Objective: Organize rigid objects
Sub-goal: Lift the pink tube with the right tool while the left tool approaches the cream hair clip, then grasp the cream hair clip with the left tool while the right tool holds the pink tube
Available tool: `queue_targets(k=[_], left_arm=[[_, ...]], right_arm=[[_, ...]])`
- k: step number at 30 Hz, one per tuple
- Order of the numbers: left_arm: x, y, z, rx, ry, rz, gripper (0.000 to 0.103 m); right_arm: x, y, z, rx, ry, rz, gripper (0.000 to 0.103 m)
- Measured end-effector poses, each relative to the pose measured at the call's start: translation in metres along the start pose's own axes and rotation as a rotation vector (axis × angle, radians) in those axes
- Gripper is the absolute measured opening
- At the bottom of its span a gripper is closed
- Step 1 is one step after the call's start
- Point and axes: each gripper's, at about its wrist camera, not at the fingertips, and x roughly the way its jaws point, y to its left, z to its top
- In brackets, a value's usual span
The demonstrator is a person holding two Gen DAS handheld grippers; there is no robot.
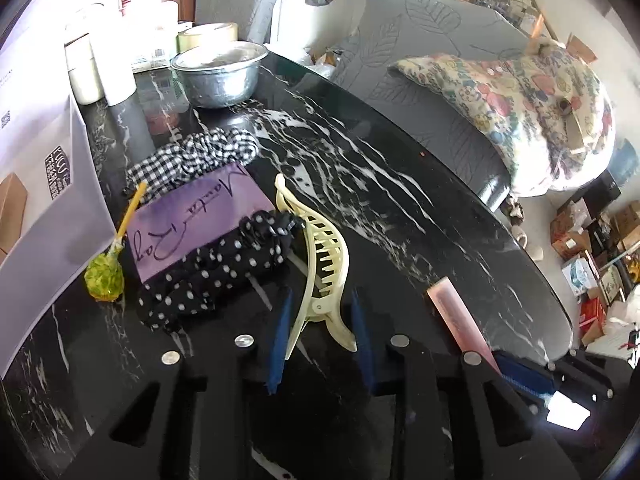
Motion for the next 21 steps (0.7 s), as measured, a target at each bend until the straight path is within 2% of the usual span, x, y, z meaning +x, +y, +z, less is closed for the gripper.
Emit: queue_targets(k=[16, 21], left_arm=[[-0.030, 0.000, -0.044, 0.037, 0.060, -0.044, 0.027], [-0.028, -0.005, -0.042, 0.067, 0.050, -0.024, 0.027]], right_arm=[[-0.001, 0.007, -0.003, -0.023, -0.014, -0.020, 0.014], [0.000, 0.011, -0.003, -0.028, -0.017, -0.015, 0.023]])
